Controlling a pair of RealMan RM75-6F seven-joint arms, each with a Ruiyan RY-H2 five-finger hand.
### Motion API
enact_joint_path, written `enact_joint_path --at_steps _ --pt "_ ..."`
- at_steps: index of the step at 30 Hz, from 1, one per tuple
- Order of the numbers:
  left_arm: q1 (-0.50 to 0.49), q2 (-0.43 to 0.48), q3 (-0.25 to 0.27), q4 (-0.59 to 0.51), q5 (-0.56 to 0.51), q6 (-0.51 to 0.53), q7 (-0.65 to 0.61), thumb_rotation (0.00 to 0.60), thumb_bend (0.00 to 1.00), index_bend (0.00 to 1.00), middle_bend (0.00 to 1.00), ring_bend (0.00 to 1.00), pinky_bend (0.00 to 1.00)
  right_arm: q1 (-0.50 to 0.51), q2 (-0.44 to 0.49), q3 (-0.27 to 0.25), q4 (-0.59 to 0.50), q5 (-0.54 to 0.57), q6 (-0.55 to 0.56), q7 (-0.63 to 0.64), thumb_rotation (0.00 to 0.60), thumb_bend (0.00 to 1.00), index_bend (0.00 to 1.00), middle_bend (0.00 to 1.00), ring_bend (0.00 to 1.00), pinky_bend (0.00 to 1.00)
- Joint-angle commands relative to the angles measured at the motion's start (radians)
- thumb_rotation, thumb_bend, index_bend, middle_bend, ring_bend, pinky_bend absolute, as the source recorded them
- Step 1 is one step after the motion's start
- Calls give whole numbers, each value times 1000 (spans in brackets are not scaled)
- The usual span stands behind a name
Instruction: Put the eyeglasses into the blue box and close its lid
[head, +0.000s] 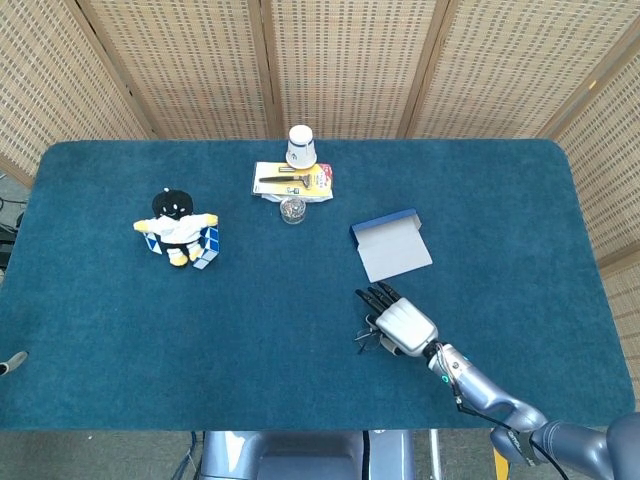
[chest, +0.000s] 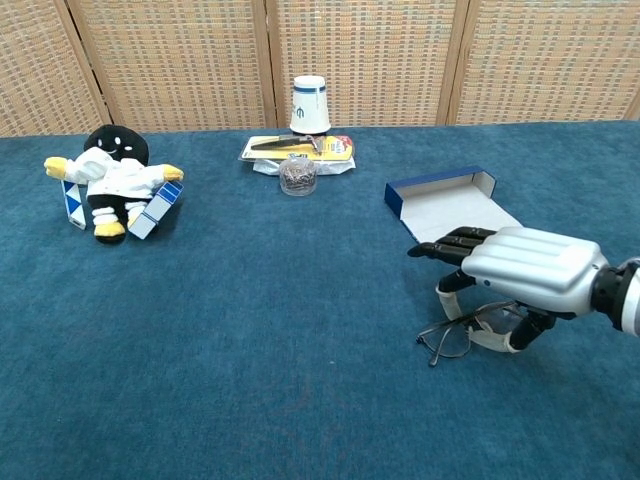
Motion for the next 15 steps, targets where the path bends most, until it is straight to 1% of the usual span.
enact_joint_path --at_steps 1,2,7,11,15 --pt "-1 1 1 0 0 -4 -1 600 0 0 0 0 0 3 -6 -3 9 2 3 -1 600 464 535 32 0 0" --pt "-1 1 1 0 0 -4 -1 600 0 0 0 0 0 3 -7 -4 11 2 4 1 600 466 558 33 0 0" --pt "-2 2 -1 0 -1 -5 -6 600 0 0 0 0 0 2 -9 -9 20 -4 31 19 600 471 604 39 0 4" --pt "-1 2 0 0 1 -6 -6 600 0 0 0 0 0 5 -4 -9 24 -11 53 28 600 511 610 44 0 6" --pt "-1 3 0 -1 1 -6 -7 600 0 0 0 0 0 11 6 -5 24 -15 65 25 600 517 609 49 0 12"
